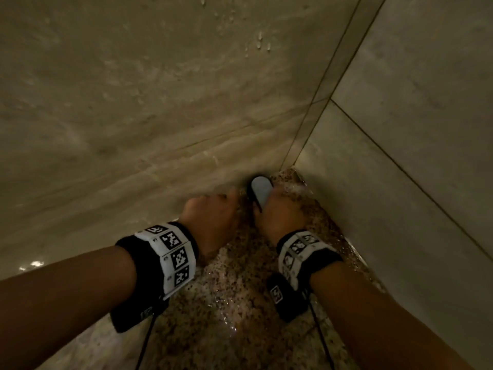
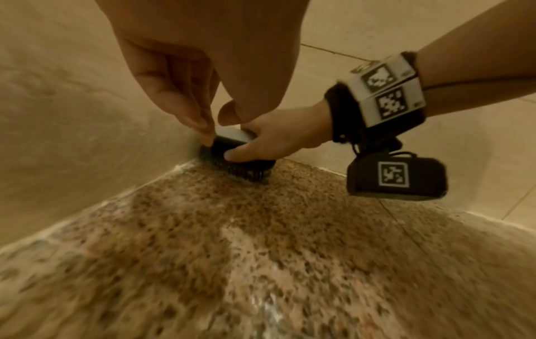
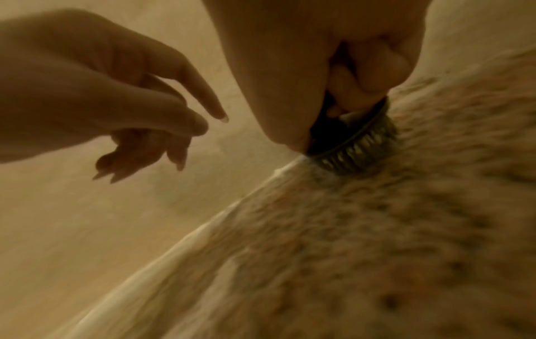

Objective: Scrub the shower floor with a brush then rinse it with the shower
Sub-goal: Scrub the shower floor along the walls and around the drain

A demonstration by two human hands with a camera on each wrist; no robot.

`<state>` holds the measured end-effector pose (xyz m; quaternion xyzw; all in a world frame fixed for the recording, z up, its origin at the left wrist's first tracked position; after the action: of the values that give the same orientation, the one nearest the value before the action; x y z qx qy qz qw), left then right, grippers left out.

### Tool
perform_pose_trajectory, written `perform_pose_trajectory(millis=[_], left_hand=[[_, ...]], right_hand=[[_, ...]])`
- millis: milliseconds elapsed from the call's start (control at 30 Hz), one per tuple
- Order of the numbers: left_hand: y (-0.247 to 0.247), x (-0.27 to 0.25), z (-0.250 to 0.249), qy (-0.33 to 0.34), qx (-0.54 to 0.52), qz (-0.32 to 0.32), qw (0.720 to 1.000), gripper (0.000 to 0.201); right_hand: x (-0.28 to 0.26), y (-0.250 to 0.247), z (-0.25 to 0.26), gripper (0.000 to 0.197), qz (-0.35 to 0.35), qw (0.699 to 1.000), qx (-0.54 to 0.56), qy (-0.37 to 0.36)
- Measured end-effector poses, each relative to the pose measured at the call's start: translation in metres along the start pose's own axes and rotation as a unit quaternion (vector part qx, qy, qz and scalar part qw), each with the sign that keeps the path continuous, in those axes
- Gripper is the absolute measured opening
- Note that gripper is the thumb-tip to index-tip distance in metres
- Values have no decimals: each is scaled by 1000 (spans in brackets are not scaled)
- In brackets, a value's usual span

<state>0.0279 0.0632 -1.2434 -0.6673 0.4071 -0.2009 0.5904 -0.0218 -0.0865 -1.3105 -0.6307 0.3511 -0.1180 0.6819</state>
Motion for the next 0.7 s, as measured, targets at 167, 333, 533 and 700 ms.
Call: perform_pose_trajectory(millis=[167, 333, 533, 700], left_hand=[[1, 5, -5, 22, 0, -10, 1000, 40], [-12, 9, -1, 36, -17, -4, 999, 38], [-25, 9, 19, -32, -55, 14, 998, 29], [-16, 6, 22, -33, -78, 48, 995, 19]], right_hand=[[18, 5, -30, 60, -33, 995, 32, 88], [13, 5, -20, 62, -48, 995, 61, 67], [-40, 11, 38, 48, 8, 988, -53, -143], [-61, 8, 60, 29, 16, 968, -56, -244]])
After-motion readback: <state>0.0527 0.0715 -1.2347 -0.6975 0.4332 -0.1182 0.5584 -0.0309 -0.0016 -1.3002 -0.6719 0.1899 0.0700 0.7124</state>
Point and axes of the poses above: each hand's wrist, its own x-axis towards the middle knuckle, its own y-axis out of the palm, z = x × y, the point moved 1 cm from there along x, towards the middle knuckle, and after that the axes turned 15 degrees about -x, right-handed, at the moved point
